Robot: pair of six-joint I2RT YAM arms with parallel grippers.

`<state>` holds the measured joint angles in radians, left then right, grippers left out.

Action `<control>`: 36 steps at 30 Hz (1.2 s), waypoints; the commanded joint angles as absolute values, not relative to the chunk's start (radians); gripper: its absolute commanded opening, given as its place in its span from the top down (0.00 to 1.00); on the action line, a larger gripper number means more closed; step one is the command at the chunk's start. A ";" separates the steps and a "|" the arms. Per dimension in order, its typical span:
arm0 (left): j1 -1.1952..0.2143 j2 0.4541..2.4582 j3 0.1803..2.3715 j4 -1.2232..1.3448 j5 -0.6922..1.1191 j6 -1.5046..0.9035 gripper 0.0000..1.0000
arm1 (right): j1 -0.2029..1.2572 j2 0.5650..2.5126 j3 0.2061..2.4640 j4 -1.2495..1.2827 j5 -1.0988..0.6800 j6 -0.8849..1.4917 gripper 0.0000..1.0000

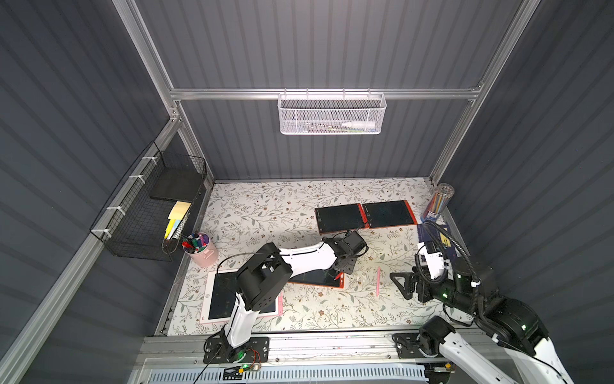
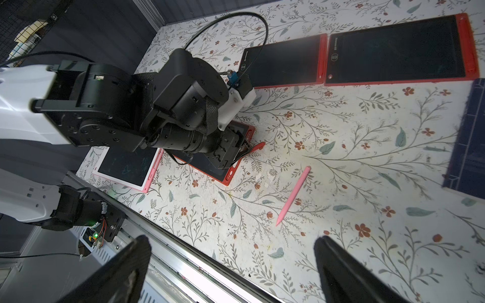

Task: Place the stylus back onto the writing tablet
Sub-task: Adjust the stylus on the writing tablet.

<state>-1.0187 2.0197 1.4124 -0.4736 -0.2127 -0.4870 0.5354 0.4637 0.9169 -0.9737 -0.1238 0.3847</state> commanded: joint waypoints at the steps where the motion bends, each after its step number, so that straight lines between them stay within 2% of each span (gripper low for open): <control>1: -1.025 2.016 1.422 -0.478 -0.216 -0.456 0.47 | 0.534 0.463 0.910 -0.969 -0.114 0.382 0.01; 18: -1.042 2.029 1.430 -0.478 -0.203 -0.418 0.46 | 0.533 0.463 0.908 -0.969 -0.114 0.383 0.01; 36: -1.051 2.065 1.439 -0.472 -0.200 -0.399 0.54 | 0.533 0.466 0.908 -0.969 -0.111 0.385 0.01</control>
